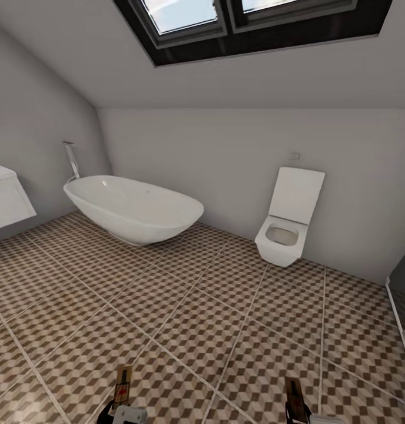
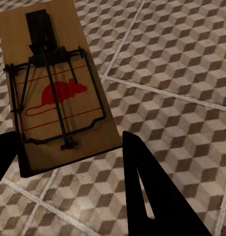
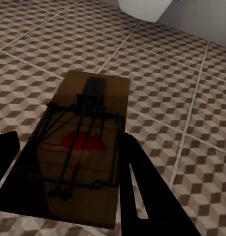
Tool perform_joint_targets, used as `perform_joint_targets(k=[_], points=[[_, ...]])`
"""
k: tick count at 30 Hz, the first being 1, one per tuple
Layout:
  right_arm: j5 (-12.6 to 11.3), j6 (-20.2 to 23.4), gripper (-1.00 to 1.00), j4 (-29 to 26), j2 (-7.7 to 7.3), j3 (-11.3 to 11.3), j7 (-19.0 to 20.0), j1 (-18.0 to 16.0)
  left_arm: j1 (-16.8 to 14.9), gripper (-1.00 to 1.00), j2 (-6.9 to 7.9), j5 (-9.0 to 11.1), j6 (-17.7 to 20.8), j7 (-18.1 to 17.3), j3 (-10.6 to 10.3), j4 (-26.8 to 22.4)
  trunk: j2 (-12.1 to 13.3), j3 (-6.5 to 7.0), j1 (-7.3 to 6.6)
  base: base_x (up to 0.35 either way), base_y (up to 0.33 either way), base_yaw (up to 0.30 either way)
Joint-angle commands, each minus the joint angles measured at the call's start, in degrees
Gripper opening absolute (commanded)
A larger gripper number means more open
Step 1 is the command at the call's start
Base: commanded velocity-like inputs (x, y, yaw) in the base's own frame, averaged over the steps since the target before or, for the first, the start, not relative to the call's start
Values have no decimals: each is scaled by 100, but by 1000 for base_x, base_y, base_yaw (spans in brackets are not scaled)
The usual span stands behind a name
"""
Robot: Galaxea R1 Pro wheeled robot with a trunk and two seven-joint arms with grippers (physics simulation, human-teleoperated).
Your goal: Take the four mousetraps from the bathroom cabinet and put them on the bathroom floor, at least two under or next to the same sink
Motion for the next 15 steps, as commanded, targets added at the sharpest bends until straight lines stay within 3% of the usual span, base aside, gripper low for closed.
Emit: perform_joint_targets(k=[1,15], points=[[62,-15,-100,2,5,-26,-30,-5,-7,-100,-7,-53,-8,68,-33,18,-3,-5,0,0,0,89],[62,-14,-100,2,5,-26,-35,-4,-7,-100,-7,-53,-3,68,-33,18,-3,-5,0,0,0,86]])
